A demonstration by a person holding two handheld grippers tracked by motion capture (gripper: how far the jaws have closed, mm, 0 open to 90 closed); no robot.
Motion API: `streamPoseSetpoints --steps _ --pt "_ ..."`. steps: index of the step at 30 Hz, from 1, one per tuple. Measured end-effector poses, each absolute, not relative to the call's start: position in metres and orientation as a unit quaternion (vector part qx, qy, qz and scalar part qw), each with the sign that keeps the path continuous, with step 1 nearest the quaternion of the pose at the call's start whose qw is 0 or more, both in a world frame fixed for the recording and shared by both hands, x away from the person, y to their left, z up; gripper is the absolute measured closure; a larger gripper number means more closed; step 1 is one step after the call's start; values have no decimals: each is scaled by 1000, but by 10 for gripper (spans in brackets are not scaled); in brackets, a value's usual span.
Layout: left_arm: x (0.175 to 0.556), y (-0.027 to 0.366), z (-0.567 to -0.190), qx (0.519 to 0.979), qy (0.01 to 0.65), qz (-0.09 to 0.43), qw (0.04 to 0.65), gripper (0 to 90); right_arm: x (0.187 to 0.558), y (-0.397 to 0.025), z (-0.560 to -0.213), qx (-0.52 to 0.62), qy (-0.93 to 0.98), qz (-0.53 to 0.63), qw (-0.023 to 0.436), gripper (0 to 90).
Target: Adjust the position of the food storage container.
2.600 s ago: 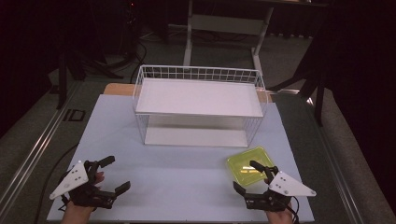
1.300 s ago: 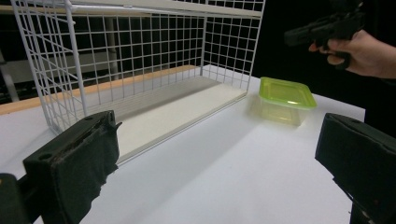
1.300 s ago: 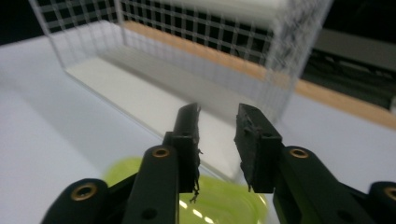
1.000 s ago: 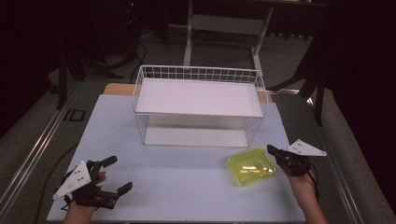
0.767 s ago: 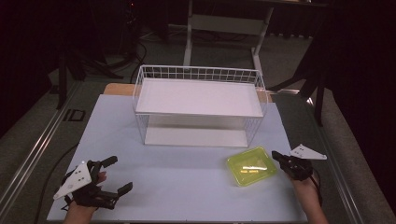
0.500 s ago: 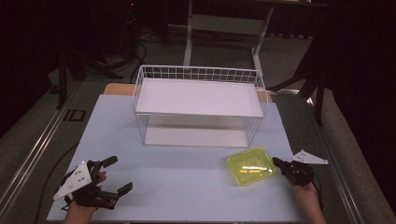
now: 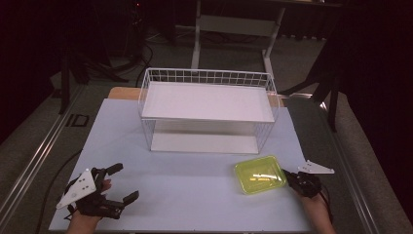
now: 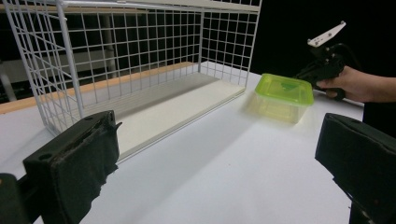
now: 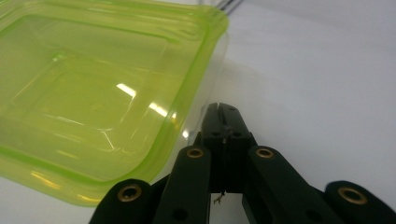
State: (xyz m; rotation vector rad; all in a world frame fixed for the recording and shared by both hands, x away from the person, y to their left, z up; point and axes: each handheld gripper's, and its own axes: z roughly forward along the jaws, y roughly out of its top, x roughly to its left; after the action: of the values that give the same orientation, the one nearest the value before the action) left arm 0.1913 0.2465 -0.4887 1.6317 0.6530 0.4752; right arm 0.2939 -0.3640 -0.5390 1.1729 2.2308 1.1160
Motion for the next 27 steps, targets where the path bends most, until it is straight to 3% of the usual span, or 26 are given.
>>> streamPoseSetpoints --steps 8,27 --pt "191 246 -489 708 284 206 613 4 292 -341 -542 390 812 405 153 900" --pt "192 244 -490 711 284 202 611 4 296 -273 -538 317 857 392 111 900"
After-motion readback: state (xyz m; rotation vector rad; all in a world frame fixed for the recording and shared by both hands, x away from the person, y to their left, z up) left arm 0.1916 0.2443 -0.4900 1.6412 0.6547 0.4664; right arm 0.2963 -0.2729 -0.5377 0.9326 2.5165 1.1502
